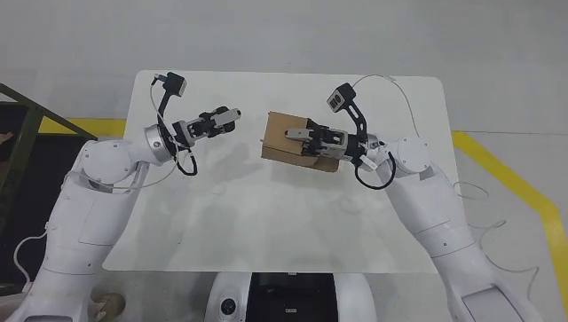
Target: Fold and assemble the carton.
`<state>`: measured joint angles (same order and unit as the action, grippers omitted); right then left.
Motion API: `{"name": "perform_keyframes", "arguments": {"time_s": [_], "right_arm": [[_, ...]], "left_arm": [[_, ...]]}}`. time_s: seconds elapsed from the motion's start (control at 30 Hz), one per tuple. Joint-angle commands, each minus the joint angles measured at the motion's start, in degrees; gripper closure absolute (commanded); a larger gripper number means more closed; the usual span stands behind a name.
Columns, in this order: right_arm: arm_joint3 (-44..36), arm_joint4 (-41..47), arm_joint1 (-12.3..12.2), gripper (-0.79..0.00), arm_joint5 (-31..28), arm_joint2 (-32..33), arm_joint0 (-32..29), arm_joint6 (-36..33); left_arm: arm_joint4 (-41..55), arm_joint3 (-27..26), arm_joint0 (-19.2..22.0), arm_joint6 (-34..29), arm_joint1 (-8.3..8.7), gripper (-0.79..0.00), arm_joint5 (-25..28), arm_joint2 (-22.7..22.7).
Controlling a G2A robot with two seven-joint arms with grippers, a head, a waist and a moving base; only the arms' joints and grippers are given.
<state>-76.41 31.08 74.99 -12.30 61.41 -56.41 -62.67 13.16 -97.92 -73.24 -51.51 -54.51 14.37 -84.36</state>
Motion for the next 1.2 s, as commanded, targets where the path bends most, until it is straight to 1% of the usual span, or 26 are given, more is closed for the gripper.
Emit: {"name": "perform_keyframes", "arguments": {"time_s": [0.0, 0.1, 0.23, 0.3, 0.37, 0.47, 0.5, 0.9, 0.97, 1.03, 1.1, 1.17], "right_arm": [[0.2, 0.1, 0.0, 0.000, -0.3, 0.0, 0.2, 0.0], [0.7, 0.3, 0.0, 0.000, -0.6, -0.1, 0.6, -0.1], [2.0, 0.5, 0.1, 0.000, -0.8, -0.2, 1.3, -0.3], [2.8, 0.6, 0.1, 0.000, -0.9, -0.2, 1.7, -0.6], [3.5, 0.6, 0.1, 0.000, -0.8, -0.3, 2.1, -0.8], [4.0, 0.6, 0.1, 0.000, -0.6, -0.5, 2.4, -1.1], [4.1, 0.7, 0.1, 0.000, -0.6, -0.5, 2.5, -1.0], [4.1, 0.6, 0.1, 0.000, -0.6, -0.5, 2.5, -0.9], [4.1, 0.6, 0.1, 0.000, -0.6, -0.5, 2.5, -0.9], [3.8, 0.5, 0.1, 0.000, -0.3, -0.5, 2.1, 0.0], [3.6, 0.7, 0.0, 0.000, 1.0, -0.4, 1.7, -0.1], [4.1, 1.9, -0.1, 0.000, 1.6, -0.1, 1.9, -1.8]], "left_arm": [[-0.6, -0.7, -0.7, -0.6, 0.18, -0.785, 0.1, -0.8], [-0.8, -1.7, -2.2, -0.8, 0.30, -0.785, 1.0, -1.4], [-1.4, -2.5, -4.1, 0.2, 0.36, -0.785, 5.4, -2.3], [-1.7, -2.6, -4.8, 1.0, 0.32, -0.785, 8.9, -2.5], [-3.2, -2.5, -5.2, 1.7, 0.30, -0.785, 13.7, -2.6], [-6.7, -1.5, -5.4, 4.9, 0.15, -0.785, 20.2, -2.8], [-7.6, -1.2, -5.4, 5.8, 0.09, -0.785, 21.5, -2.7], [-7.6, -1.2, -5.4, 5.8, 0.09, -0.785, 21.5, -2.7], [-9.0, -1.7, -5.4, 7.0, 0.06, -0.785, 21.5, -2.9], [-12.1, -1.4, -5.3, 9.8, -0.09, -0.785, 24.4, -2.9], [-13.8, 0.0, -5.0, 12.3, -0.32, -0.785, 29.6, -2.1], [-17.0, 2.3, -4.0, 13.1, -0.43, -0.785, 36.2, -1.5]]}}
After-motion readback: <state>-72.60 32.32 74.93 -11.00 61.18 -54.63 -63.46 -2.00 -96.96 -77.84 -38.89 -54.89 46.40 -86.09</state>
